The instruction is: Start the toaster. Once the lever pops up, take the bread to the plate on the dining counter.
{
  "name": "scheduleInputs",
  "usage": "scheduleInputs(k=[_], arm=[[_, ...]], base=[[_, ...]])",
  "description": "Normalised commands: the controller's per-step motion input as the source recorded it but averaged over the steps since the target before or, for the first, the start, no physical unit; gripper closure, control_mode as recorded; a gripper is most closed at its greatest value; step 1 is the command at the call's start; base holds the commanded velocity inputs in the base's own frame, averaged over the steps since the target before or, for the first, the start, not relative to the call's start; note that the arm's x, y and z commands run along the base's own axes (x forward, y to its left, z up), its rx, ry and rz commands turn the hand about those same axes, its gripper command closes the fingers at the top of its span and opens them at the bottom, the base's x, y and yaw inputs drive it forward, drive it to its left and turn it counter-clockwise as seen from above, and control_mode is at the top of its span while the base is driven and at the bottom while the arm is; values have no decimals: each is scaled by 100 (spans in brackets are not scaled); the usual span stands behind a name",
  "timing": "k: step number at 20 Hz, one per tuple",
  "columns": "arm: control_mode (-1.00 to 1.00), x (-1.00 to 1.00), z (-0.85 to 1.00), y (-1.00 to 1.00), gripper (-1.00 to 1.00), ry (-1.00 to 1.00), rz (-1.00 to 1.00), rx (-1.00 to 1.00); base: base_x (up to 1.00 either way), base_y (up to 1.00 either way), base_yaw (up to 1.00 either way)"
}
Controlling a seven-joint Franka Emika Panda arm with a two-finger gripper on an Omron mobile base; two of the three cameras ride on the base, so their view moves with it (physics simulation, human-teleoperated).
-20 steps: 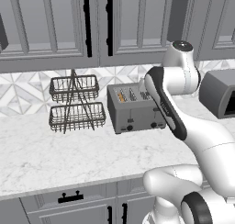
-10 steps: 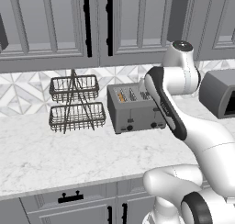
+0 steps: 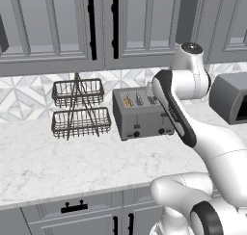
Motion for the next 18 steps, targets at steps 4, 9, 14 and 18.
scheduleInputs(k=[4, 9, 14, 18], arm=[[-100, 0, 0, 0, -100, 0, 0, 0], [-100, 0, 0, 0, -100, 0, 0, 0], [-100, 0, 0, 0, -100, 0, 0, 0], [-100, 0, 0, 0, -100, 0, 0, 0]], base=[[0, 0, 0], [0, 0, 0], [0, 0, 0], [0, 0, 0]])
